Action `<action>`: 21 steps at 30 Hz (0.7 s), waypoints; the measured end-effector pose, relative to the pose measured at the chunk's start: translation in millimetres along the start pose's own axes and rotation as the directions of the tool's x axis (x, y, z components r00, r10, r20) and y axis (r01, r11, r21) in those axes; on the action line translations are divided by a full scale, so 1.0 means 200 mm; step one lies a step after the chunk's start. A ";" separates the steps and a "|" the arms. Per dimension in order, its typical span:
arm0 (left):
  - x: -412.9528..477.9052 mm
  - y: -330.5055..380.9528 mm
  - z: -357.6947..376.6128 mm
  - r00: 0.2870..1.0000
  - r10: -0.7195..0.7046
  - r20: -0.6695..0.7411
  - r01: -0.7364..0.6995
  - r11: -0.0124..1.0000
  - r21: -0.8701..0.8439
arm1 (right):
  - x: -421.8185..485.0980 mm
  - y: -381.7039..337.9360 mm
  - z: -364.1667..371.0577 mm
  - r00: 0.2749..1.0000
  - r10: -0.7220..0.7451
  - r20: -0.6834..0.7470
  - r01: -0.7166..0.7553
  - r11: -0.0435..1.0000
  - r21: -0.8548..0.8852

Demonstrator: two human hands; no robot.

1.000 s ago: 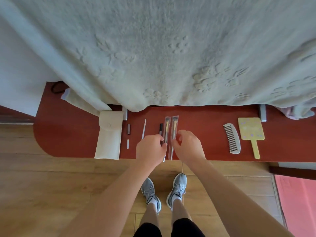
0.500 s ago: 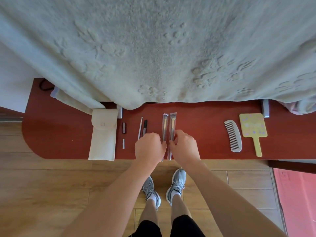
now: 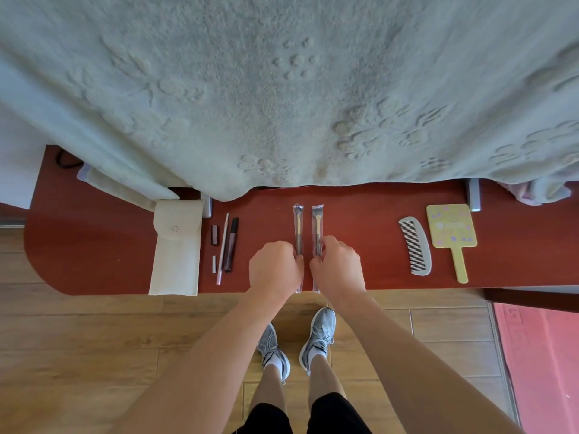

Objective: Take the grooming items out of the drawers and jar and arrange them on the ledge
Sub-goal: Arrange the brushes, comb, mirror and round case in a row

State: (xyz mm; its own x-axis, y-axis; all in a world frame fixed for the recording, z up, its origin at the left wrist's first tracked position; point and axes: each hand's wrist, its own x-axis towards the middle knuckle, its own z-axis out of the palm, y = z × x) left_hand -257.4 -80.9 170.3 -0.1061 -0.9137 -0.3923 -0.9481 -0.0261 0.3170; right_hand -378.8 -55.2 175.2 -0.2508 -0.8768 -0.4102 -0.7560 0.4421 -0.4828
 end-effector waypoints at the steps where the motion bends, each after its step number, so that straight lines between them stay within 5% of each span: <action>1: 0.00 0.01 0.00 1.000 0.002 0.000 -0.002 1.000 -0.006 | 0.00 0.01 -0.01 1.000 -0.003 -0.001 0.003 1.000 -0.006; 21: 0.00 0.10 0.05 1.000 0.024 0.020 -0.023 0.998 -0.061 | 0.01 0.08 -0.06 0.999 -0.004 -0.032 0.004 1.000 -0.011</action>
State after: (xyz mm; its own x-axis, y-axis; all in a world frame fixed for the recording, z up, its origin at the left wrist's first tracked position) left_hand -279.0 -77.8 168.0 -0.1348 -0.9056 -0.4021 -0.9253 -0.0302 0.3781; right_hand -398.2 -51.3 176.4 -0.2669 -0.8841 -0.3836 -0.7633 0.4369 -0.4759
